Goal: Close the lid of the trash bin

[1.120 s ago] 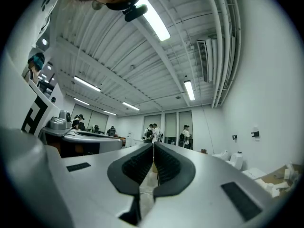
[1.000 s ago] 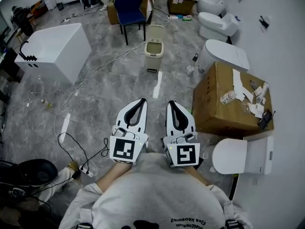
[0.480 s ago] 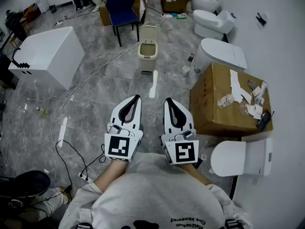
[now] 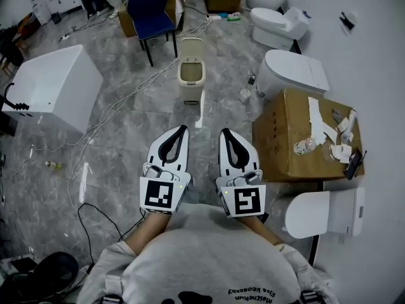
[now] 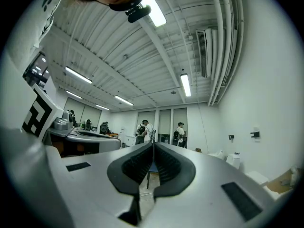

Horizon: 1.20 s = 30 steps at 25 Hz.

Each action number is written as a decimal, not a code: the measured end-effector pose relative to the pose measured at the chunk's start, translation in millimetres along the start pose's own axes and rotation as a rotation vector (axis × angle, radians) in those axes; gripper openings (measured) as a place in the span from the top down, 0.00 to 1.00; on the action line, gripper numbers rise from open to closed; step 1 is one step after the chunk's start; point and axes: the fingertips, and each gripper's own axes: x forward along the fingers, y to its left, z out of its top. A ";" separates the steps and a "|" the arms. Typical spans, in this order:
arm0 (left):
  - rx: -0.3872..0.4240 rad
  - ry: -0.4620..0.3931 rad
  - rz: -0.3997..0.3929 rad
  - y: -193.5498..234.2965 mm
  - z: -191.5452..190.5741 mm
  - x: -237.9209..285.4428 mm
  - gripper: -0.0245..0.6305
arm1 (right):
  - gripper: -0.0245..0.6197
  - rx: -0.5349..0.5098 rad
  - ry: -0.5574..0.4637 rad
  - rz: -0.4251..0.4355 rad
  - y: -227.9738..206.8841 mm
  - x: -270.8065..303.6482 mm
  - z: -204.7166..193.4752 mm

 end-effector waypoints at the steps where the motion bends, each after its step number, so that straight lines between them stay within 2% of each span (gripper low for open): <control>1: -0.005 -0.009 -0.007 10.9 1.3 11.1 0.93 | 0.91 0.000 0.003 -0.009 -2.2 14.3 -1.0; 3: -0.022 -0.044 -0.018 32.4 5.3 34.6 0.93 | 0.91 0.001 0.009 -0.027 -6.4 42.9 -4.5; 8: -0.036 -0.056 -0.057 80.2 -1.4 80.1 0.93 | 0.91 0.011 0.027 -0.065 -10.2 105.0 -18.0; 13: -0.049 -0.040 -0.070 117.7 -12.9 102.9 0.93 | 0.91 0.009 0.035 -0.072 -4.1 148.1 -25.6; 19: -0.108 -0.039 -0.069 144.6 -21.6 115.2 0.93 | 0.91 -0.007 0.052 -0.054 4.6 179.4 -29.1; 22: -0.093 0.022 -0.072 156.4 -37.9 118.9 0.93 | 0.91 -0.009 0.057 -0.044 6.3 193.1 -33.1; 26: -0.129 -0.045 -0.044 171.7 -30.5 132.4 0.93 | 0.91 -0.008 0.051 -0.029 4.6 212.6 -37.2; 30: -0.132 -0.052 -0.031 185.9 -33.3 154.1 0.93 | 0.91 -0.005 0.043 -0.019 -4.9 237.3 -42.0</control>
